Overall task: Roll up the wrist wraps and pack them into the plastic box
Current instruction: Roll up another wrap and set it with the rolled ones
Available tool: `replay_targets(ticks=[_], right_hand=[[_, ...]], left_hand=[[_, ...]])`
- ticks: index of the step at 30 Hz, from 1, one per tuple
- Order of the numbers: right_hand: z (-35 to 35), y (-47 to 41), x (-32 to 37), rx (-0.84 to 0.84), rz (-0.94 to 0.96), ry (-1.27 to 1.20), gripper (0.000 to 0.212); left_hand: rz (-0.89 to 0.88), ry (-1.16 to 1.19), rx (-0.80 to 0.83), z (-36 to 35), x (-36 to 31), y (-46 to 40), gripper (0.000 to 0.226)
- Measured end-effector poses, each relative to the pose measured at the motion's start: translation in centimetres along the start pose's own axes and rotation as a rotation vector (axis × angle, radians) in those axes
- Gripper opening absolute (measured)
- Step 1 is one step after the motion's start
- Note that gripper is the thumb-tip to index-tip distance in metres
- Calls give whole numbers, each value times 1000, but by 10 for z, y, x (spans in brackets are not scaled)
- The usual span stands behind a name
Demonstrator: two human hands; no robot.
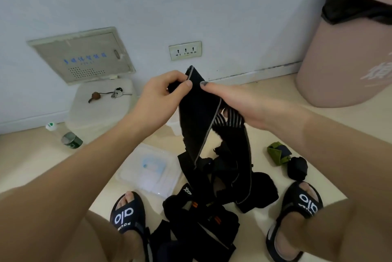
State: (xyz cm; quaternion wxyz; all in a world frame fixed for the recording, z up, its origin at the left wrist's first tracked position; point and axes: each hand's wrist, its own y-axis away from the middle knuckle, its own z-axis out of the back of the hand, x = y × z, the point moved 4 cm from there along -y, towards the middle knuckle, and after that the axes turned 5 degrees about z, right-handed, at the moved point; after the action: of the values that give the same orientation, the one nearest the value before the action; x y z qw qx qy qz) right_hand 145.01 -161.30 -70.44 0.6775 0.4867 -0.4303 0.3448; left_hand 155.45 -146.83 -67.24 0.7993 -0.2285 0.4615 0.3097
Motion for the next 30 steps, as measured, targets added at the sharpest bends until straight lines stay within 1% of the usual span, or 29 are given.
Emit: replay_targets(ticks=[2, 3, 5, 7, 9, 11, 13, 14, 15, 16, 17, 19, 20, 22, 23, 24, 25, 26, 28, 29, 30], right_hand=[[-9, -2, 3, 69, -10, -130, 48], [-12, -4, 6, 69, -12, -169, 46], [-12, -8, 9, -4, 0, -243, 40], [-8, -12, 12, -86, 7, -331, 32], [-7, -15, 14, -86, 11, -398, 31], [-11, -15, 18, -15, 13, -443, 25], [-15, -12, 23, 80, 5, -459, 20], [-17, -11, 25, 119, 0, -454, 20], [-18, -9, 26, 143, -4, -433, 23], [-18, -9, 26, 152, -4, -407, 29], [-18, -10, 25, 151, -10, -378, 35], [-16, -11, 22, 122, -22, -307, 37], [-16, -13, 21, 104, -25, -268, 36], [-15, -14, 22, 94, -21, -161, 29], [-16, -13, 24, 98, -14, -97, 24], [-17, -14, 25, 101, -6, -36, 21], [-18, -13, 26, 101, -8, 17, 19], [-20, -13, 26, 104, -10, 59, 18], [-21, -13, 26, 102, 1, 119, 11], [-18, -14, 28, 58, 19, 157, 7], [-12, -17, 30, -22, 54, 179, 7]], left_hand=[[18, 30, -45, 5, 0, -3, 22], [37, 51, -66, 7, 1, -5, 23], [88, 93, -84, 12, 2, -10, 27], [94, 84, -80, 16, 4, -15, 34], [63, 3, -68, 20, 6, -19, 38], [18, -123, -60, 22, 11, -24, 35], [-43, -322, -94, 27, 17, -31, 31], [-52, -409, -103, 30, 20, -35, 30], [-29, -444, -92, 32, 23, -37, 32], [26, -408, -61, 33, 27, -39, 34], [105, -304, -21, 32, 29, -39, 33], [316, 33, 78, 23, 31, -36, 28], [412, 204, 141, 17, 30, -34, 31], [524, 498, 255, 9, 25, -31, 47], [557, 613, 291, 8, 22, -30, 56], [572, 669, 295, 8, 21, -30, 61], [567, 683, 272, 9, 20, -31, 61], [542, 639, 220, 11, 21, -33, 52], [476, 507, 91, 16, 27, -37, 25], [450, 440, 38, 19, 29, -39, 19], [422, 365, -14, 23, 34, -40, 19]])
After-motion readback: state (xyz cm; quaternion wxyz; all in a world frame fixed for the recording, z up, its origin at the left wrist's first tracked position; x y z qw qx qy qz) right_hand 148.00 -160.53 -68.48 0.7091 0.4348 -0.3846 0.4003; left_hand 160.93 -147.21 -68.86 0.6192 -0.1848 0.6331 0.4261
